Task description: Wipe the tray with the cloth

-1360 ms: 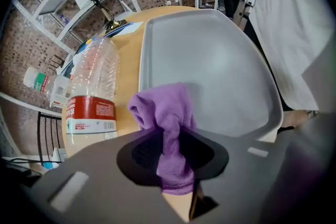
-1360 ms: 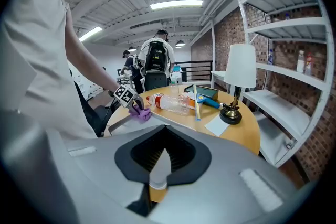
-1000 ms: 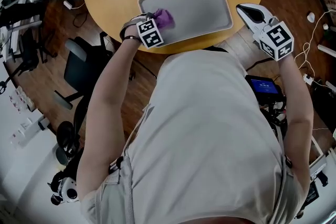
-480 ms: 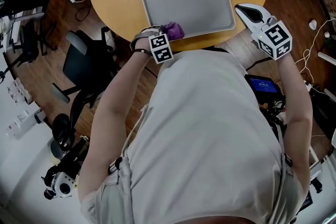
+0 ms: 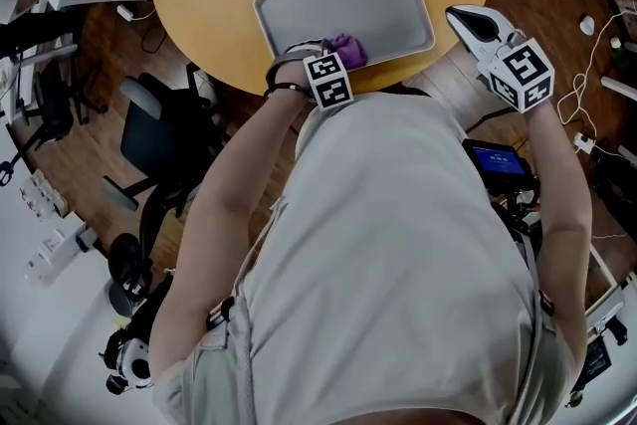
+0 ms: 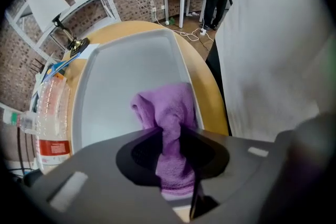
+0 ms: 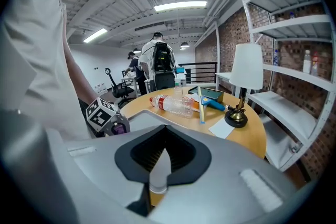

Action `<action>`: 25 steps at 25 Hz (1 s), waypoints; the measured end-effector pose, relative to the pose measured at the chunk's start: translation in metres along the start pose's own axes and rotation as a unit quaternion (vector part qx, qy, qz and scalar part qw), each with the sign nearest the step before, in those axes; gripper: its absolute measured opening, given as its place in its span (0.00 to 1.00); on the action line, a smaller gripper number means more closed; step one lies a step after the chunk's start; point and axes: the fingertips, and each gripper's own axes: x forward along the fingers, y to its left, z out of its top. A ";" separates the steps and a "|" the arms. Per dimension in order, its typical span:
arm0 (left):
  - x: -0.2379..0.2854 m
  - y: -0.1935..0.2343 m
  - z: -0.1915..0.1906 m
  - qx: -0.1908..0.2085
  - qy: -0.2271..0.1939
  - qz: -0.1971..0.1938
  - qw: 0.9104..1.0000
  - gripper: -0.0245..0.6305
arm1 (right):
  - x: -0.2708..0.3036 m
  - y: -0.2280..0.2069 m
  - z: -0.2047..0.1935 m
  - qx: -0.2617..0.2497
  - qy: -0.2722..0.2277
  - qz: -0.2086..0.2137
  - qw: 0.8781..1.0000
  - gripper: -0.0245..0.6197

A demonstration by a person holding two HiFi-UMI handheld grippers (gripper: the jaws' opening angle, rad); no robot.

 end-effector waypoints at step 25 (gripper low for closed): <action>-0.009 0.180 -0.056 -0.017 0.061 0.100 0.993 0.19 | -0.010 -0.024 -0.025 0.051 0.015 -0.039 0.998 0.04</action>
